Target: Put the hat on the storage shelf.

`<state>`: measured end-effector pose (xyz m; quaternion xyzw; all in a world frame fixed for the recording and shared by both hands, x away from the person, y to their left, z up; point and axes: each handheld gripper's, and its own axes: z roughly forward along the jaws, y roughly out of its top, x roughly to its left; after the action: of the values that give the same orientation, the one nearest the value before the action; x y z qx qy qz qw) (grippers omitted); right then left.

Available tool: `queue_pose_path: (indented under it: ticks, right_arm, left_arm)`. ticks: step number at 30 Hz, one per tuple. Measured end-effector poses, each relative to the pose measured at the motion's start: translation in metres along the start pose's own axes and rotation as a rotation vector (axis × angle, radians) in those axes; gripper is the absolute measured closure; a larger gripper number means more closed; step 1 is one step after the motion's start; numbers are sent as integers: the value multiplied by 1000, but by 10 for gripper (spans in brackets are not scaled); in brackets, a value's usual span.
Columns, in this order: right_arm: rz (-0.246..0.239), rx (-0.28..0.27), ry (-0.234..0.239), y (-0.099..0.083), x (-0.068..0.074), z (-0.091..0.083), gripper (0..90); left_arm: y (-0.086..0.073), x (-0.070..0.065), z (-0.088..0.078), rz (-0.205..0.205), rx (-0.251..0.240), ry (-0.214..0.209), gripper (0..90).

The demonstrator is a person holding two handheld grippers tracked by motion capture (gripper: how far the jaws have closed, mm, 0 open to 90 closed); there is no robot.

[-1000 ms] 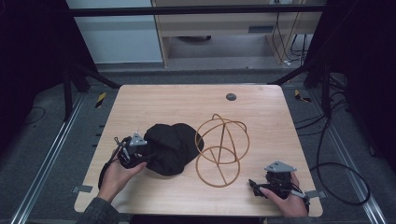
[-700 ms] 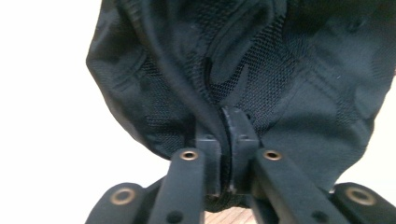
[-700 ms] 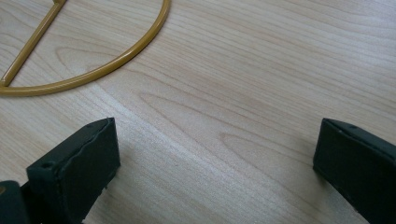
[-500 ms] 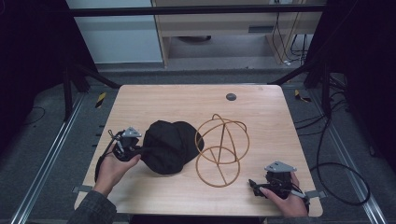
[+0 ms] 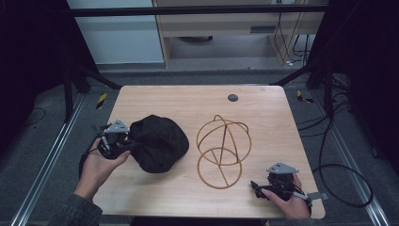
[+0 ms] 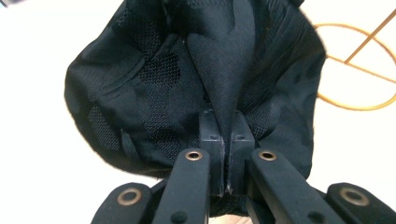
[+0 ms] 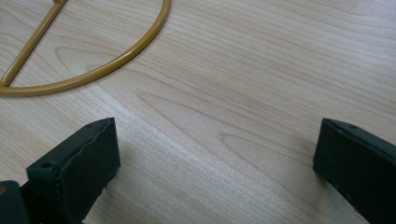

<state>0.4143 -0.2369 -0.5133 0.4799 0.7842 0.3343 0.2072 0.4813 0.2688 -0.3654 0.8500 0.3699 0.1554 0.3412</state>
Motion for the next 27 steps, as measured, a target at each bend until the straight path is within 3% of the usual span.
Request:
queue_pose_path:
  ticks: [6, 7, 9, 12, 15, 16, 17, 19, 27]
  right_arm:
    - [0, 0, 0, 0, 0, 0, 7]
    - [0, 0, 0, 0, 0, 0, 7]
    - [0, 0, 0, 0, 0, 0, 7]
    - [0, 0, 0, 0, 0, 0, 7]
    - [0, 0, 0, 0, 0, 0, 7]
    - [0, 0, 0, 0, 0, 0, 7]
    - [0, 0, 0, 0, 0, 0, 7]
    - [0, 0, 0, 0, 0, 0, 7]
    - [0, 0, 1, 0, 0, 0, 7]
  left_arm:
    - [22, -6, -35, 36, -62, 35, 877]
    - [22, -6, -35, 36, -62, 35, 877]
    - [33, -11, -53, 51, -96, 44, 877]
    - [40, -15, -62, 62, -118, 40, 877]
    - [59, -26, -85, 97, -172, 41, 877]
    - [59, -26, -85, 97, -172, 41, 877]
    - [70, -31, -97, 121, -216, 45, 877]
    - [80, -38, -107, 131, -249, 39, 877]
    - [110, -61, -131, 176, -314, 19, 877]
